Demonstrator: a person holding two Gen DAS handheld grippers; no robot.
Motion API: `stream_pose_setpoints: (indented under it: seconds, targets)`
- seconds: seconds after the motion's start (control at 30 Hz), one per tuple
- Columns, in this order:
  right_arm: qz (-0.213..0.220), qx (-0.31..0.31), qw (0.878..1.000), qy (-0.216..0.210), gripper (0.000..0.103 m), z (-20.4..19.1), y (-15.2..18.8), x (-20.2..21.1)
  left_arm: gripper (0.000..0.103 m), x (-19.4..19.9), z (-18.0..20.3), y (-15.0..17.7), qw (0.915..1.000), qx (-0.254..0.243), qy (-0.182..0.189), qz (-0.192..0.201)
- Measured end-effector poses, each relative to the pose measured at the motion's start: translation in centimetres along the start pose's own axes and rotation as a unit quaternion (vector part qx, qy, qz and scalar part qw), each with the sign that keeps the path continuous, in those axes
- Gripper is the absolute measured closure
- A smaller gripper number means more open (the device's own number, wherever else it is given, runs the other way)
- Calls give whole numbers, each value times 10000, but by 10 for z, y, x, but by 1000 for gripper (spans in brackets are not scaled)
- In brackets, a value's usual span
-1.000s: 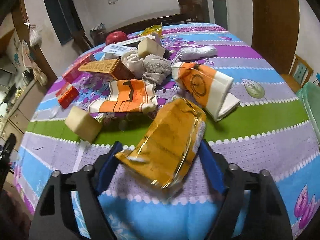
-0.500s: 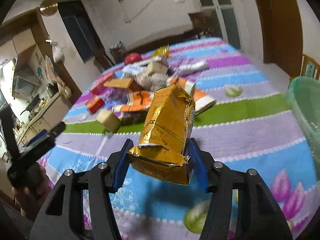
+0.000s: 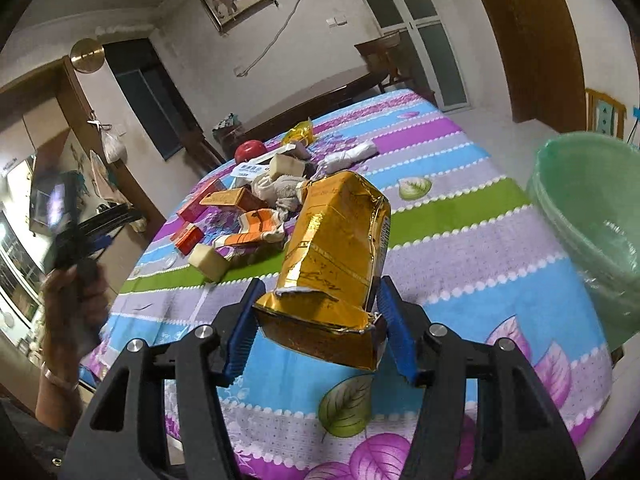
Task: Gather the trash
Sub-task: 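Grasp the red-and-white cigarette box with the left gripper while the right gripper holds the wrapper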
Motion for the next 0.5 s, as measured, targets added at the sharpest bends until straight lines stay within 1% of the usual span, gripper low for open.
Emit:
stream_pose_setpoints:
  seconds: [0.07, 0.13, 0.23, 0.33, 0.4, 0.5]
  targets:
    - [7, 10, 10000, -92, 47, -3, 1, -1, 4, -33, 1, -6, 9987, 266, -237, -366]
    - [35, 66, 9999, -138, 47, -7, -1, -1, 4, -52, 0, -12, 9969, 481, -299, -543]
    - [65, 108, 9998, -167, 47, -9, -2, 1, 4, -81, 3, -16, 9939, 588, -587, -725]
    - [65, 81, 9998, -183, 47, -7, 0, 2, 4, -105, 3, -9, 9890, 786, -629, -1085]
    - [63, 59, 9998, -199, 47, -6, 2, 2, 4, -113, 5, -3, 9878, 794, -736, -1116]
    - [76, 68, 9997, -237, 47, -7, 2, 2, 5, -120, 11, 4, 9877, 678, -869, -1106]
Point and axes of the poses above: each gripper's, at about its wrist camera, not at the fingertips, and x roughly against the way its jaws point, z to its right, y to its underside, the point moved 7 cm from there along -x, roughly the way its jaws point, and after that the axes turned 13 degrees about x, right-handed, at the moved point
